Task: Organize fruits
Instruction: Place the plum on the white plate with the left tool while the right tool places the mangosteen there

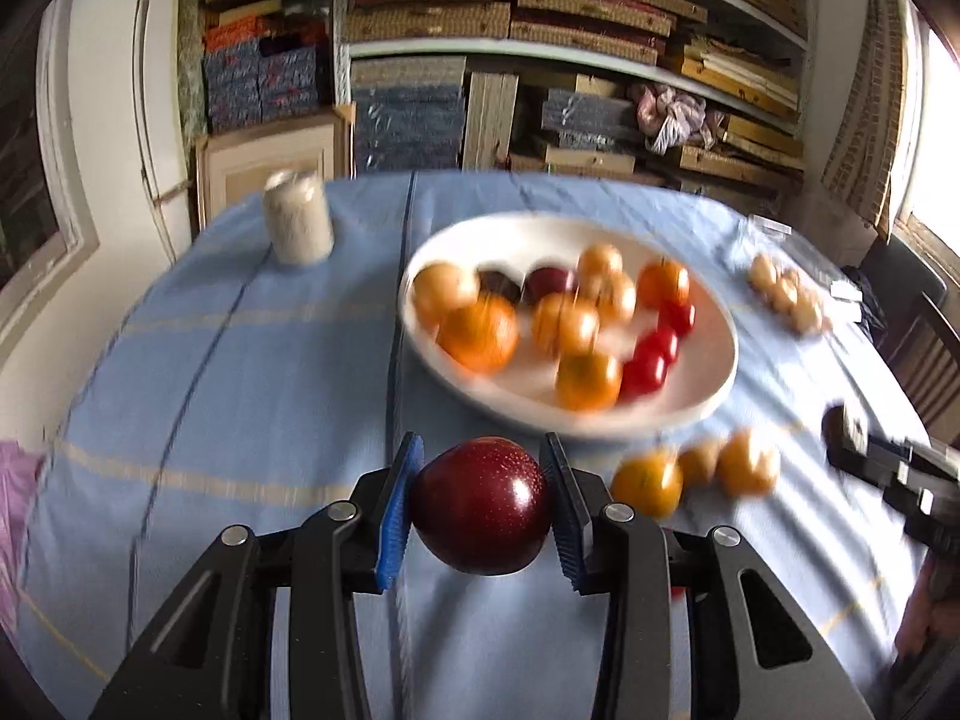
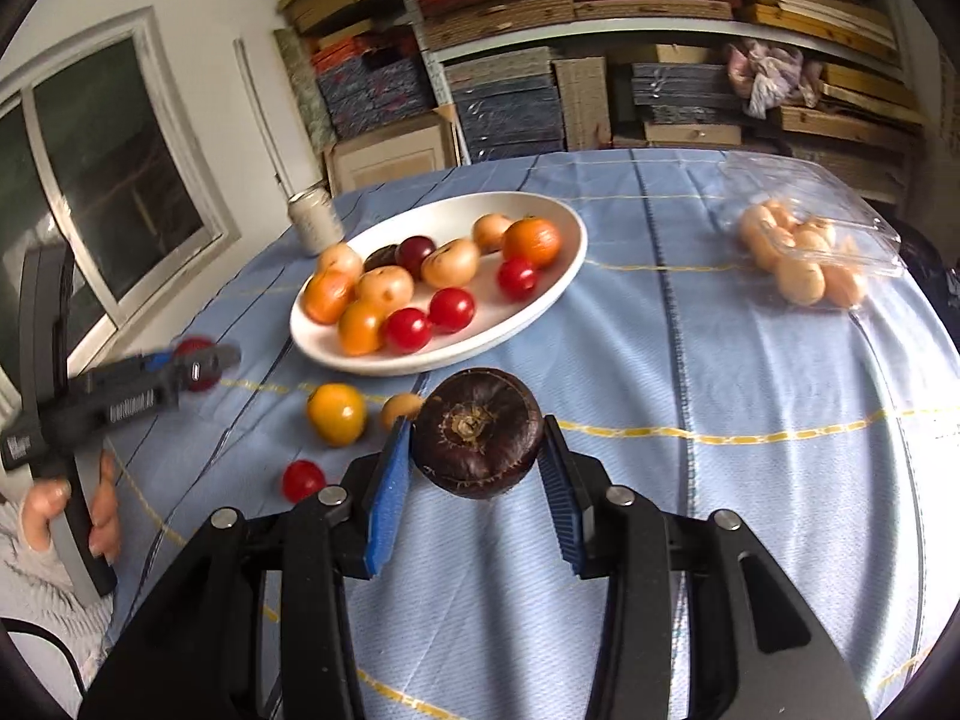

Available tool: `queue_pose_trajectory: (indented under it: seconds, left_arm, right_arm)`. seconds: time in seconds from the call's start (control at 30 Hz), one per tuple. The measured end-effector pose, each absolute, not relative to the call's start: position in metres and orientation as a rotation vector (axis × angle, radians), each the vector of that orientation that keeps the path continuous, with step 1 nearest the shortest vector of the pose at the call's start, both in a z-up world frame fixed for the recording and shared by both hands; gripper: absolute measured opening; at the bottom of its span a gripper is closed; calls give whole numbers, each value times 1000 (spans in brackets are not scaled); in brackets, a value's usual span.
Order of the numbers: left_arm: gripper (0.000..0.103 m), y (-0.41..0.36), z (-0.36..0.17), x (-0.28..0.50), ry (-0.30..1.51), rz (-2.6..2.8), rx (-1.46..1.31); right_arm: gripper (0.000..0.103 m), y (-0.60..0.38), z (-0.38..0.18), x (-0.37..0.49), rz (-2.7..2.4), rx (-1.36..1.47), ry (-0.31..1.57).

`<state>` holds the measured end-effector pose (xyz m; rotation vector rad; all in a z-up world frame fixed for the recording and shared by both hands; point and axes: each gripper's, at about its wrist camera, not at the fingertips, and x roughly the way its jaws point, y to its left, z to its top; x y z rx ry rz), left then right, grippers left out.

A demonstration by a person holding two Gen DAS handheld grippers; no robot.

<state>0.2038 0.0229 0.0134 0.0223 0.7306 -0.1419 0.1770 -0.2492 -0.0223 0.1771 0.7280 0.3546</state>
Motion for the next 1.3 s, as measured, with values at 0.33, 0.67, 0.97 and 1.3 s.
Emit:
queue_pose_trajectory:
  seconds: [0.33,0.67,0.97,1.3]
  left_arm:
    - [40,-11,8,266,728,-152,-19]
    - [40,7,0,283,755,-159,-50]
    - [40,3,-3,292,743,-126,-10]
    - [40,-15,-4,295,700,-115,55]
  right_arm:
    - [41,-271,-29,185,303,244,724]
    - [41,-230,3,231,293,128,706]
    - [41,-170,-15,303,331,82,735]
    - [41,-168,-33,319,343,55,756]
